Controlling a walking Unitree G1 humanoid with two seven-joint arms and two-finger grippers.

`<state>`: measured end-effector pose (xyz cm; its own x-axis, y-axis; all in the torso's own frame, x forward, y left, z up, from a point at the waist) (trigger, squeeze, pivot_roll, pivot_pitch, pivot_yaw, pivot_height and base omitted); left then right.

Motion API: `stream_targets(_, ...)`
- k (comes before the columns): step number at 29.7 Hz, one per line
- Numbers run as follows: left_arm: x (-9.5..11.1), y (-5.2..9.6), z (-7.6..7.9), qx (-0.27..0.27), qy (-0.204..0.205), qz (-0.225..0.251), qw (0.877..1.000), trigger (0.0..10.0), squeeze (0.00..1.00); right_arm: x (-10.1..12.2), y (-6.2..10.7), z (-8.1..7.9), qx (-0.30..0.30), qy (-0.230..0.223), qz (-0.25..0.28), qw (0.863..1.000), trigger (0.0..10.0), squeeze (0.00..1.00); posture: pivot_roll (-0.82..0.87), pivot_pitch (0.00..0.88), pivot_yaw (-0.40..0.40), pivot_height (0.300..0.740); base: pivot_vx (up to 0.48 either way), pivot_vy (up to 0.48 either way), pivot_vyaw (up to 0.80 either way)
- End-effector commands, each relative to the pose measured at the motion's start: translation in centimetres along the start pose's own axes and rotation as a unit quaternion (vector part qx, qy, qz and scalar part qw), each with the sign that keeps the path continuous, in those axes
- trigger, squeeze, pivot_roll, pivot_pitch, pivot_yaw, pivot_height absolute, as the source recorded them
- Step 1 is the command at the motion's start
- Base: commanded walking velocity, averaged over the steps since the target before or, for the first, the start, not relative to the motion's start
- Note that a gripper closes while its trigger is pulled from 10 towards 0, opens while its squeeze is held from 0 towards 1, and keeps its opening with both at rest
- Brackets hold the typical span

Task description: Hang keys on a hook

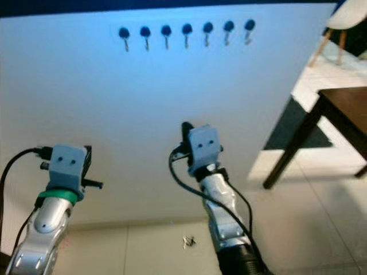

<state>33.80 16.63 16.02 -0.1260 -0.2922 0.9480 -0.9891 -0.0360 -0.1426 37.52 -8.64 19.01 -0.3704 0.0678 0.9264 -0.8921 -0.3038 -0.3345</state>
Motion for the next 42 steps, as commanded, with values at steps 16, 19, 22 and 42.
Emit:
stream_targets(16,-0.5,0.2,-0.1,-0.004,0.003,-0.013,1.0,10.0,0.0,-0.5,0.0,-0.4,0.003,-0.004,-0.008,1.0,10.0,0.0,-0.07,0.002,0.101,0.74,-0.316,0.0,0.0)
stream_targets(19,-0.7,0.1,0.2,-0.008,0.017,-0.023,1.0,10.0,0.0,-0.5,0.0,-0.4,0.001,-0.007,-0.009,1.0,10.0,0.0,-0.07,0.001,0.102,0.74,0.0,0.0,0.0)
stream_targets(22,-0.9,0.0,1.0,-0.027,0.044,-0.051,0.997,10.0,0.0,-0.4,-0.2,-0.2,-0.003,-0.01,-0.01,1.0,10.0,0.0,-0.07,0.001,0.102,0.74,0.0,0.0,0.0)
stream_targets(42,0.8,-0.8,1.1,-0.04,0.062,-0.037,0.997,10.0,0.0,0.1,-0.8,-0.1,-0.011,-0.022,-0.004,1.0,10.0,0.0,-0.07,0.0,0.109,0.74,0.0,0.0,-0.75)
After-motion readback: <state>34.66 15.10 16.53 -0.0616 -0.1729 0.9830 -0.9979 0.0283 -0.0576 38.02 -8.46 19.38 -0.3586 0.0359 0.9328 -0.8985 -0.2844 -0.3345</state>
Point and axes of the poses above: a point about 5 cm out from each wrist's last joint towards the gripper, its own y axis pointing back from the gripper into the wrist, its own x axis along the axis of the wrist's last joint, z = x × y, the point moved 6 cm from there along -y, pointing out of the wrist towards the gripper
